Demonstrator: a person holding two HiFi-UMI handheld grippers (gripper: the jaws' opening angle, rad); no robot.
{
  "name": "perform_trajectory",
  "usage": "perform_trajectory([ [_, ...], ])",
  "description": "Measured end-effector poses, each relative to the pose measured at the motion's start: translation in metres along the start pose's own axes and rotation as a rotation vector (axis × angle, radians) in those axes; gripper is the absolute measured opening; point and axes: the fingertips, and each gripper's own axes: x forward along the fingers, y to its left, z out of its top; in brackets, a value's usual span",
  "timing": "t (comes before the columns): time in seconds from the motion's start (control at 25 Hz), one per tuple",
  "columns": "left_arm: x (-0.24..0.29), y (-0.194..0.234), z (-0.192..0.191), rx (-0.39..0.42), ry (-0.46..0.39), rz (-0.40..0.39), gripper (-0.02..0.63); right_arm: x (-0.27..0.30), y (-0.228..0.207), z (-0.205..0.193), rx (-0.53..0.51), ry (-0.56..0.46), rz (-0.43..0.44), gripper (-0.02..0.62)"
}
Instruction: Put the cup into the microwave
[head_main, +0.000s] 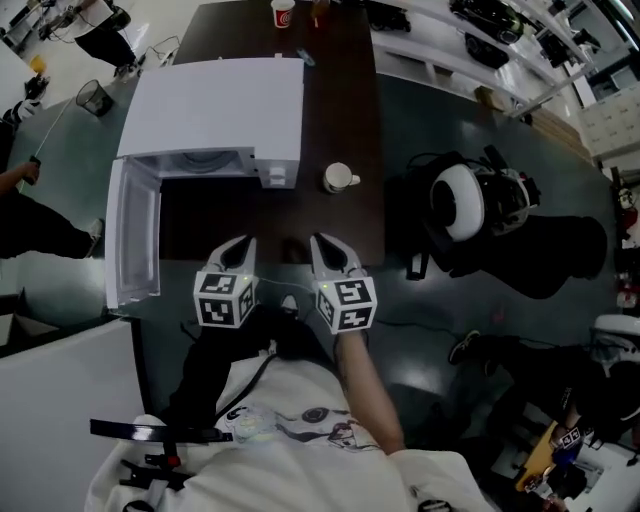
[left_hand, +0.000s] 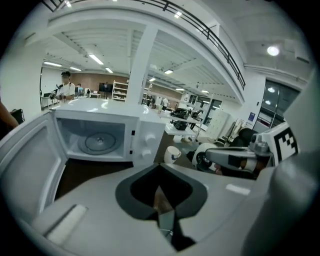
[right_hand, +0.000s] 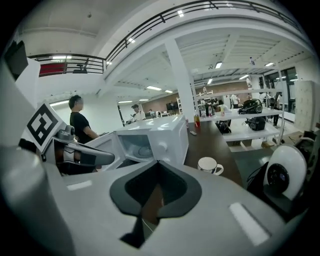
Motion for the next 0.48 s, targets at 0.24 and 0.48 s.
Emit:
perform_trajectory([
  [0.24,0.043,0.007,-0.036,-0.022,0.134,-0.016,0.000,0.031,-0.028,-0.039,0.038,0.115,-0.005,0.002],
  [0.48,0.080,0.010,-0.064,-0.062,0.206,-0.017,0.000,0.060,-0.053,-0.059,0.055,0.160,-0.015,0.002],
])
